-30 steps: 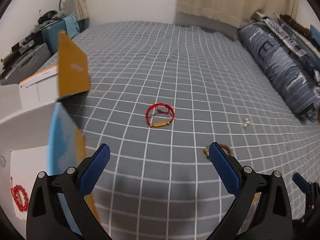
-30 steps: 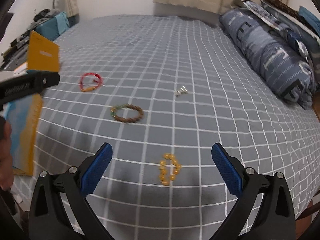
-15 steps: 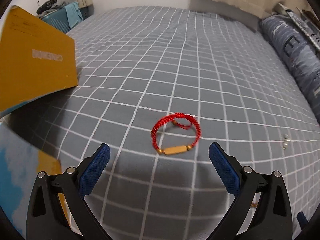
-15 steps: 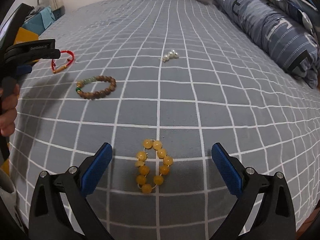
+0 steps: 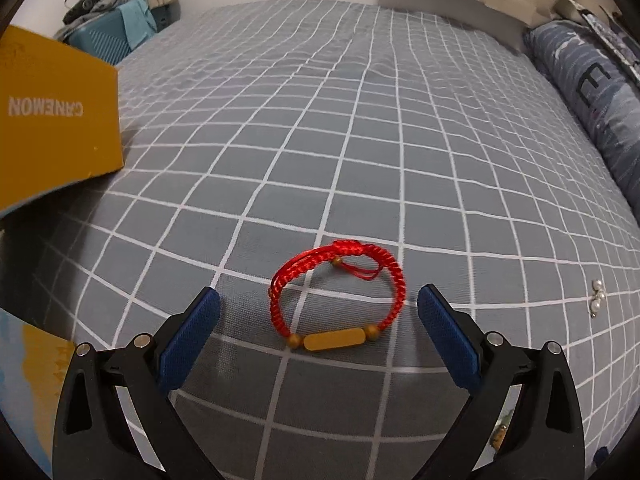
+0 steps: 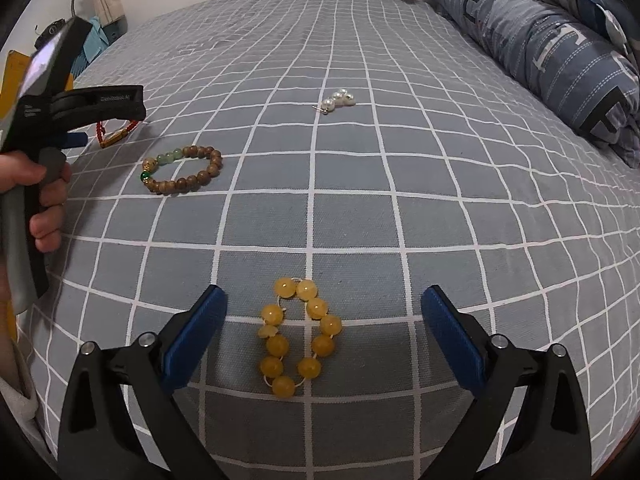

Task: Organize jewelry
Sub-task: 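Grasp the yellow bead bracelet with the right tool while the left tool grasps the red string bracelet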

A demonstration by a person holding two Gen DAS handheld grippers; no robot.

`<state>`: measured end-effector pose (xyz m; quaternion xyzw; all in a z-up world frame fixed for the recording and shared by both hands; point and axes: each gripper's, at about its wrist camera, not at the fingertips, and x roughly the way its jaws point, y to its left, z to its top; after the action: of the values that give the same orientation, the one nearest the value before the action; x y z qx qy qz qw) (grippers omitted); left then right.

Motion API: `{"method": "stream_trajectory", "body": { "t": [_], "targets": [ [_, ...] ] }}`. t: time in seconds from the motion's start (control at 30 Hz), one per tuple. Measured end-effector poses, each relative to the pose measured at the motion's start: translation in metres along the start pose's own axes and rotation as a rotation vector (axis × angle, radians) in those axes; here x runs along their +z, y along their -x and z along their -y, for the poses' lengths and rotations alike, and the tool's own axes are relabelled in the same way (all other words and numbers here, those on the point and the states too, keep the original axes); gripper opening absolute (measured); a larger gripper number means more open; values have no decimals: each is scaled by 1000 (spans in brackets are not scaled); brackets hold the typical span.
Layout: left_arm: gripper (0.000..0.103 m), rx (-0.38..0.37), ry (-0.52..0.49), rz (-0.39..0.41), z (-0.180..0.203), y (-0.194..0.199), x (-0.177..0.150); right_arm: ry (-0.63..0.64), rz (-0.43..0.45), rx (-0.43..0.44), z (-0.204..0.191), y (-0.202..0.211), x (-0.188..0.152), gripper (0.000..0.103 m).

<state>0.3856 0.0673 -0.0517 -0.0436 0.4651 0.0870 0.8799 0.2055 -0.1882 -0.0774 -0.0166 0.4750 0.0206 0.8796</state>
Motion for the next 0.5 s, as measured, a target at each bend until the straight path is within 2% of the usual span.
{"method": "stream_trajectory", "body": {
  "t": [0.03, 0.07, 0.23, 0.37, 0.5],
  "targets": [
    [94, -5, 5, -2, -1, -1, 0, 2, -1, 4, 1, 0, 1, 86],
    [87, -6, 6, -2, -2, -3, 1, 5, -2, 6, -1, 1, 0, 83],
    [67, -30, 11, -25, -4, -7, 0, 33, -3, 12, -6, 7, -4, 59],
    [50, -39, -4, -31, -3, -8, 0, 37, -7, 20, -7, 9, -5, 43],
    [41, -45, -19, -32, 0, -5, -3, 36, -9, 24, -7, 9, -5, 24]
  ]
}}
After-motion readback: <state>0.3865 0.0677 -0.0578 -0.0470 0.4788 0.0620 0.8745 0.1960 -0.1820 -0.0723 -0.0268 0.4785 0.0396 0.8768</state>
